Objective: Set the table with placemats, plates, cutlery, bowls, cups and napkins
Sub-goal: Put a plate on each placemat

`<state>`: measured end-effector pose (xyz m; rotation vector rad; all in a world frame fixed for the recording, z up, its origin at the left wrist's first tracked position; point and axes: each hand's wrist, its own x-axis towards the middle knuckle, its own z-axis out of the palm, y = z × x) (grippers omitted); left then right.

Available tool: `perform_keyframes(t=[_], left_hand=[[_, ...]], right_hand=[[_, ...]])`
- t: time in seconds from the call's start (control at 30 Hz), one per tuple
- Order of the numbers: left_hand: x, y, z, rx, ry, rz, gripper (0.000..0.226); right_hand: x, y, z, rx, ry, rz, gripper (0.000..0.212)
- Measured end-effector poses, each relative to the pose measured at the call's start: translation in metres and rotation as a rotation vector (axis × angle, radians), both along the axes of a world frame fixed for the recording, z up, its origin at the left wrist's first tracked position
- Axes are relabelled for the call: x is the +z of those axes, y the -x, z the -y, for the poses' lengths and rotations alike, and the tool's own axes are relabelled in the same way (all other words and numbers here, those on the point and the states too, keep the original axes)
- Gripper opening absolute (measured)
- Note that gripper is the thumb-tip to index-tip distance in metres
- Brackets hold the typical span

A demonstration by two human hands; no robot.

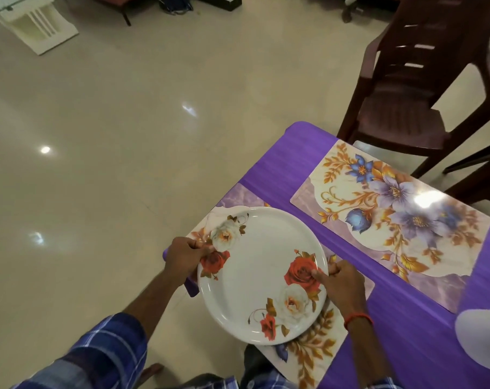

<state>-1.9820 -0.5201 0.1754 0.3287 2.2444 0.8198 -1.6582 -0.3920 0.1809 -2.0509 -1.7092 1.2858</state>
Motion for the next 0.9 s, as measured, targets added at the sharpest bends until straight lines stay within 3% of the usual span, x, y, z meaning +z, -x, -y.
perform_keyframes(t=[0.63, 0.77, 0.9], left_hand=[[-0.009, 0.013, -0.008, -0.220, 0.081, -0.120, 0.030], [-0.010, 0.014, -0.008, -0.289, 0.135, -0.196, 0.036], [-0.012, 0.022, -0.008, -0.336, 0.126, -0.148, 0.036]], right_hand=[[0.009, 0.009, 0.001, 0.051, 0.003, 0.093, 0.036], [0.009, 0.014, 0.005, 0.099, -0.061, 0.188, 0.035], [0.006, 0.022, 0.010, 0.066, -0.063, 0.267, 0.025]])
